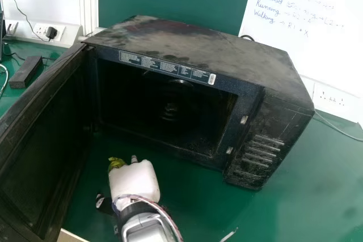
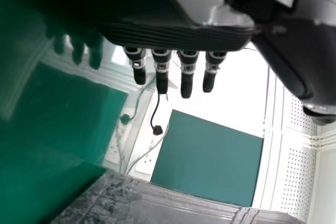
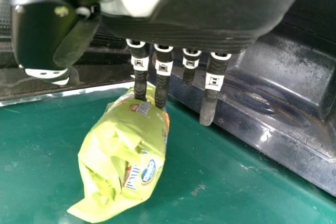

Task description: Put biscuit inside oven

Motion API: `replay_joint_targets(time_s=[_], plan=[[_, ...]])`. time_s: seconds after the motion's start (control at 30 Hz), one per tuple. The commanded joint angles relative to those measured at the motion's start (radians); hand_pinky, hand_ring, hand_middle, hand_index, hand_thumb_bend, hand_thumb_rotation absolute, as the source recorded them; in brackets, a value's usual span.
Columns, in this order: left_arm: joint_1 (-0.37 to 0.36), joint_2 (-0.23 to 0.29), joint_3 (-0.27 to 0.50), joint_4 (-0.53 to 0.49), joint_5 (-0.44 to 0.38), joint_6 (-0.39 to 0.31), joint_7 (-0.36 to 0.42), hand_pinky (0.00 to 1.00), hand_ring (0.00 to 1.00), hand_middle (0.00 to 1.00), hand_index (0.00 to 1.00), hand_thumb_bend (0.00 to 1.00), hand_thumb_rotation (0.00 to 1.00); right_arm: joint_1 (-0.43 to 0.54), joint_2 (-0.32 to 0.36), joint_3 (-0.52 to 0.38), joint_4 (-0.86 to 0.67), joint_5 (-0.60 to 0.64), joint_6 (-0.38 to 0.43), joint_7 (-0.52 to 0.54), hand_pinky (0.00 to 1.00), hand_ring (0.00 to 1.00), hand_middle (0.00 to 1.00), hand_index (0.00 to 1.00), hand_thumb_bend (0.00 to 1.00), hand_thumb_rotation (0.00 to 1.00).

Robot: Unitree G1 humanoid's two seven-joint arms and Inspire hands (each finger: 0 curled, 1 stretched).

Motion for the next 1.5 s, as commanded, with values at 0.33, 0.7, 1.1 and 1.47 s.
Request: replay_joint_targets(time_s=[0.33,0.7,1.1,1.47], plan=[[0.02,-0.005,-0.001,0.02,0.01,0.014,0.005,1.0,0.97,0.98,1.0,0.33,1.0,0.056,-0.036,0.003,-0.002,0.006,0.002,0.053,0.65,0.75,0.82,0.86,0.69,0.22],[0.019,-0.001,0.001,0.019,0.006,0.014,-0.004,1.0,0.97,0.98,1.0,0.32,1.0,0.095,-0.033,-0.037,-0.031,0.006,0.045,0.027,0.68,0.78,0.85,0.85,0.74,0.23],[0.008,0.013,0.007,0.059,0.007,-0.004,-0.024,0.99,0.97,0.98,1.0,0.32,1.0,0.095,-0.056,-0.099,-0.106,0.006,0.03,0.044,0.74,0.83,0.88,0.87,0.82,0.29],[0.007,0.015,0.008,0.057,-0.001,0.0,-0.036,1.0,0.97,0.99,1.0,0.31,1.0,0.075,-0.075,-0.114,-0.1,0.006,0.036,0.069,0.75,0.84,0.88,0.88,0.97,0.4]])
